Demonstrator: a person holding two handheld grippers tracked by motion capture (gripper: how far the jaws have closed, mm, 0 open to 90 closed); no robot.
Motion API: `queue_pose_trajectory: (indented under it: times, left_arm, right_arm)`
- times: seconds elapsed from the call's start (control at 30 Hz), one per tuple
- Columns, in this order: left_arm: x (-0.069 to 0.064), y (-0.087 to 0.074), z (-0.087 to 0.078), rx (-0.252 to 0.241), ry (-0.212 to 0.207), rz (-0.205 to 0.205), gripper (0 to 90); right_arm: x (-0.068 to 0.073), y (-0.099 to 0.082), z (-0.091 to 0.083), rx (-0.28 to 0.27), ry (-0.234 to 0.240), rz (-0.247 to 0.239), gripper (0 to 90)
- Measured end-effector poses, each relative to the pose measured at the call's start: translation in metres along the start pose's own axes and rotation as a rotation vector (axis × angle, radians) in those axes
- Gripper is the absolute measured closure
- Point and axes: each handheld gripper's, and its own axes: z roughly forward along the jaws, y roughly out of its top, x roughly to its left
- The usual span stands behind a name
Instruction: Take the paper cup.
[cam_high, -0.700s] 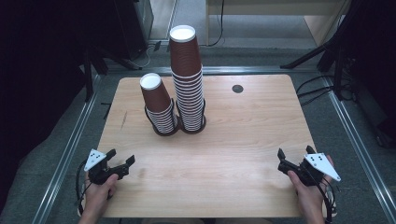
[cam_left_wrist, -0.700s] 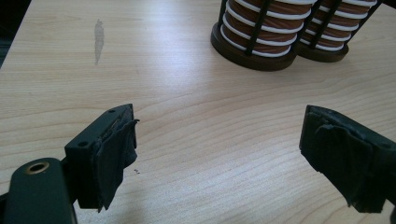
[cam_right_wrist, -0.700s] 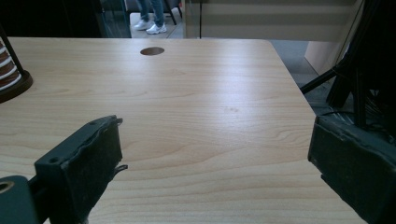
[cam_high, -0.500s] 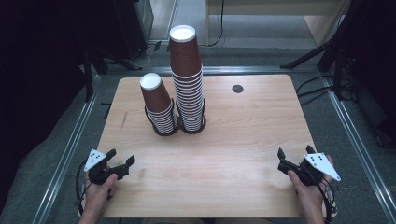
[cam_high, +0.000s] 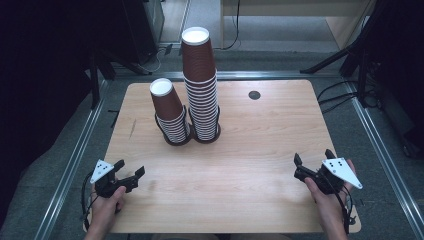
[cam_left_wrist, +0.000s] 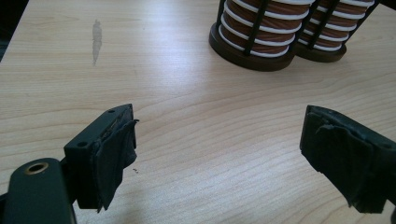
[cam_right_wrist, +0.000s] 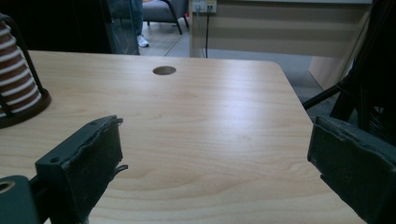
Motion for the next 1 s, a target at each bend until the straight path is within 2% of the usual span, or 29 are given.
queue_pose_trajectory:
  times: [0.47,1.0]
  left_arm:
    - [0.000,0.000,0.000,-0.002,-0.003,-0.002,10.8]
    - [0.001,0.000,0.000,-0.002,-0.005,-0.003,10.8]
  right_arm:
    - [0.017,0.030,0.004,-0.045,0.048,-0.015,3.0]
    - [0.034,0.053,0.014,-0.053,0.087,-0.041,3.0]
